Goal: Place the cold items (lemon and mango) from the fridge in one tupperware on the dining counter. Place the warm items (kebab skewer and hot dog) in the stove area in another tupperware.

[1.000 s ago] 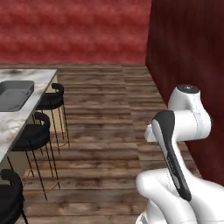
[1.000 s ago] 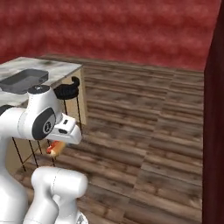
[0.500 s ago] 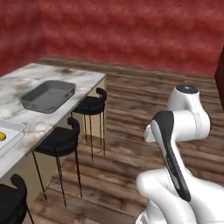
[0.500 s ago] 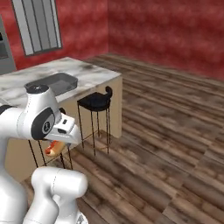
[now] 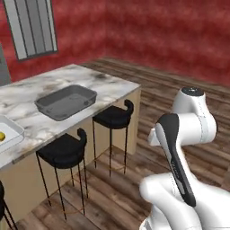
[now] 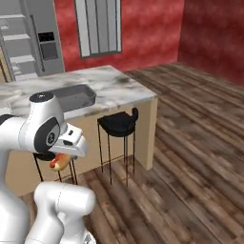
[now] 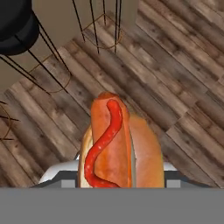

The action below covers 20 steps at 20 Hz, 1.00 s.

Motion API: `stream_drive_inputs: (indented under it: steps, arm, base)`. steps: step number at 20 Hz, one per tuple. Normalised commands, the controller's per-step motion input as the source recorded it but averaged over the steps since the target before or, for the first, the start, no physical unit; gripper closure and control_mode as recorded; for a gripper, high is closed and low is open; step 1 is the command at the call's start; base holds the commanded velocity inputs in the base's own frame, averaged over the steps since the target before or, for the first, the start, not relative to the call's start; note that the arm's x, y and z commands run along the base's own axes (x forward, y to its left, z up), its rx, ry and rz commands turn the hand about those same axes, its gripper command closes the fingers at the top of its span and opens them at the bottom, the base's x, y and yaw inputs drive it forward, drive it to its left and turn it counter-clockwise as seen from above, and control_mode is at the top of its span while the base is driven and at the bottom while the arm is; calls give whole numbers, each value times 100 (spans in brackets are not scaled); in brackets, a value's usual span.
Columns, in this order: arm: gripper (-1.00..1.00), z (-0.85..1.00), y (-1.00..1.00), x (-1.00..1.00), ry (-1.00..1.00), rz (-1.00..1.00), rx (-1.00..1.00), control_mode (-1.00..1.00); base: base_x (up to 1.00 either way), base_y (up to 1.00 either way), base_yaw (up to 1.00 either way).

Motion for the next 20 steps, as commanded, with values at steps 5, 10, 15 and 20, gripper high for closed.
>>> stream_drive_inputs:
  steps: [5,10,15,20]
  arm:
    - [100,0,0,0,0,0,0,100]
    - [100,0,0,0,0,0,0,100]
    - [100,0,0,0,0,0,0,100]
    - [100,0,0,0,0,0,0,100]
  base:
    - [73,-67,70]
    - [40,-83,63]
    - [40,-64,65]
    - [70,-21,68]
